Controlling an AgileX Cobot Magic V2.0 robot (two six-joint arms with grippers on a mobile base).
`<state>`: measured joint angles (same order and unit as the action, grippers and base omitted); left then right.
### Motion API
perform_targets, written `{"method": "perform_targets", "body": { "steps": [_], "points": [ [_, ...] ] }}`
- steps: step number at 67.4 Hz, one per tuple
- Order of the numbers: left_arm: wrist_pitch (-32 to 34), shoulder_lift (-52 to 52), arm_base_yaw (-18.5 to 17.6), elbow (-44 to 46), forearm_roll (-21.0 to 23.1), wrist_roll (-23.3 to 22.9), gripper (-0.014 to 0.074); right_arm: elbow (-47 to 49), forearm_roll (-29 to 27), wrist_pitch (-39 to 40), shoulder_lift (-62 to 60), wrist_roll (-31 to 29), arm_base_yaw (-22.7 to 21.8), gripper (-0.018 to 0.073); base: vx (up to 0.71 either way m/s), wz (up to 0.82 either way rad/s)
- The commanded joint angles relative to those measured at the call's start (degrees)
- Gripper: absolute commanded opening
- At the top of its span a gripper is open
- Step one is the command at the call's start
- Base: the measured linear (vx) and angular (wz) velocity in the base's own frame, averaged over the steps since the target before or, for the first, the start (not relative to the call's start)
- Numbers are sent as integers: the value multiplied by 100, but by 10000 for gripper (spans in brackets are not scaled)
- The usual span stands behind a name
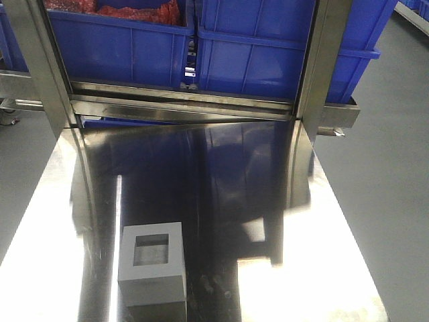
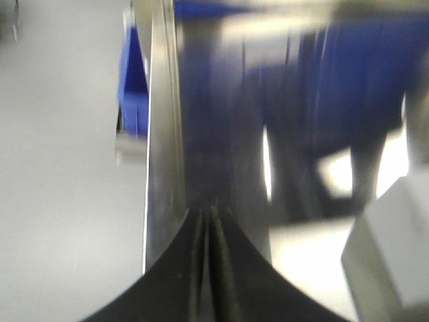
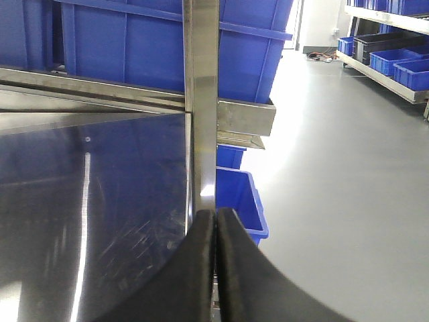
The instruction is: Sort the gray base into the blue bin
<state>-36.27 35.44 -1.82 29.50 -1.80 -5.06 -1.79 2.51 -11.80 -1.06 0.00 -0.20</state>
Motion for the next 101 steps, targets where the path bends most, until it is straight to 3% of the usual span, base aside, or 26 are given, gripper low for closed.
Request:
{"method": "perform_targets", "body": {
  "steps": [1,42,59,85,101],
  "points": [
    [-105,299,3,215,76,-63,-7,-32,49,455,-48,-69,-14,-5,0,0],
    [-172,485,3,209,51,-64,17,-32,49,455,-48,-69,-9,-5,0,0],
    [-166,485,3,209,51,-64,141,-32,49,455,-48,-69,-9,-5,0,0],
    [-207,485,3,209,51,-64,447,-32,49,456,-48,-69,-9,-5,0,0],
    [-161,485,3,209,58,-64,460,-32,49,456,-48,-69,-9,-5,0,0]
  ]
}}
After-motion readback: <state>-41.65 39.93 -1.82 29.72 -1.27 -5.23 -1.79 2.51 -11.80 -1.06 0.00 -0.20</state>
